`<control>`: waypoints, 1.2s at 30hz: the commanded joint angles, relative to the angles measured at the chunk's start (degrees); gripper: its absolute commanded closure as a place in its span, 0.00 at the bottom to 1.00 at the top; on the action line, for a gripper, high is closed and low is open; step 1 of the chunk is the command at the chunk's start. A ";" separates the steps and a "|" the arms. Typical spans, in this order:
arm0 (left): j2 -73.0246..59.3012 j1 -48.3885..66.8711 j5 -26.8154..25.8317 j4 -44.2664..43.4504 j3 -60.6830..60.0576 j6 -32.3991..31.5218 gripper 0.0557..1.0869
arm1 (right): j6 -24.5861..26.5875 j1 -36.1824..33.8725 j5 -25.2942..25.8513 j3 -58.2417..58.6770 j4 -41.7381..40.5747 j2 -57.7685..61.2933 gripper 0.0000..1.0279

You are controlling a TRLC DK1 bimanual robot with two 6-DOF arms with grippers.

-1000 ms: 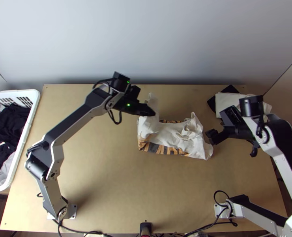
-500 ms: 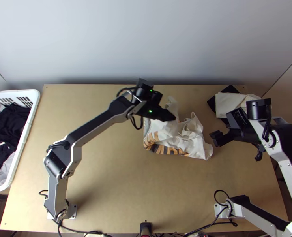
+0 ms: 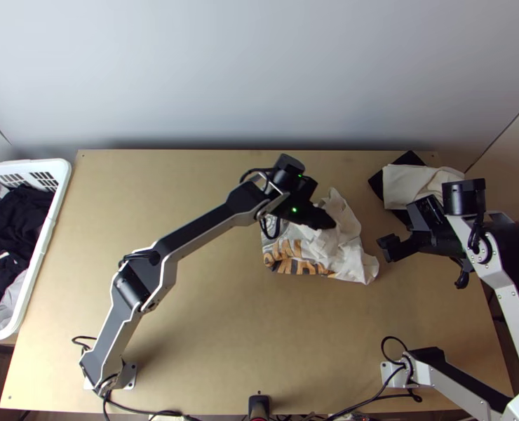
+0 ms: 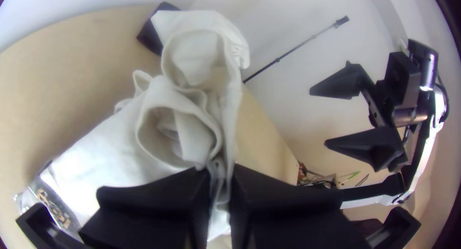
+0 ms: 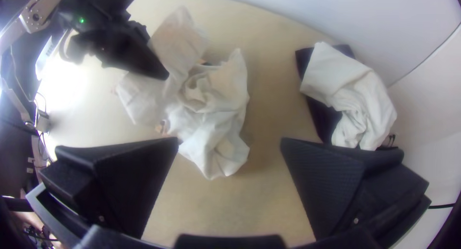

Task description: Fold the t-shirt

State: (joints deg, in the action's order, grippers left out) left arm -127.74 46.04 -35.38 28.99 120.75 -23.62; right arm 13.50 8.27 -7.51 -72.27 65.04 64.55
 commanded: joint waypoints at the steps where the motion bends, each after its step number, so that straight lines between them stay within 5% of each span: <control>1: -3.92 1.68 -0.40 1.07 2.30 -0.11 0.96 | 0.30 -0.63 0.13 0.90 -0.52 -0.04 0.03; 6: -6.29 1.95 -0.40 1.07 3.44 -0.11 0.96 | 0.30 -0.80 0.04 2.22 -0.61 -0.13 0.03; 7: -6.99 1.95 -0.40 1.07 3.97 -0.11 0.87 | 0.30 -0.80 0.04 2.40 -0.61 -0.13 0.03; 8: -7.61 1.77 -0.31 1.07 4.41 -0.11 0.72 | 0.30 -0.80 0.04 2.48 -0.61 -0.13 0.03; 11: -9.10 0.89 -0.40 1.15 6.08 -0.47 0.03 | 0.39 -0.71 0.04 2.75 -0.61 -0.22 0.03; 18: -4.18 -3.94 -0.40 5.55 8.01 -0.11 0.04 | 1.53 0.43 0.04 6.79 -2.37 0.05 0.03; 26: 1.80 -13.43 -0.40 26.99 2.91 13.07 0.04 | 1.36 9.48 -0.14 3.01 -10.98 9.71 0.03; 36: 5.75 -12.73 0.75 24.88 -10.62 15.79 0.04 | 1.18 22.58 -1.28 -4.46 -17.31 25.97 0.03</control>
State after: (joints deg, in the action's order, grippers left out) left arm -123.87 33.71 -35.53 53.34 117.36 -10.04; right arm 15.00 23.40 -7.90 -74.17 52.31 81.17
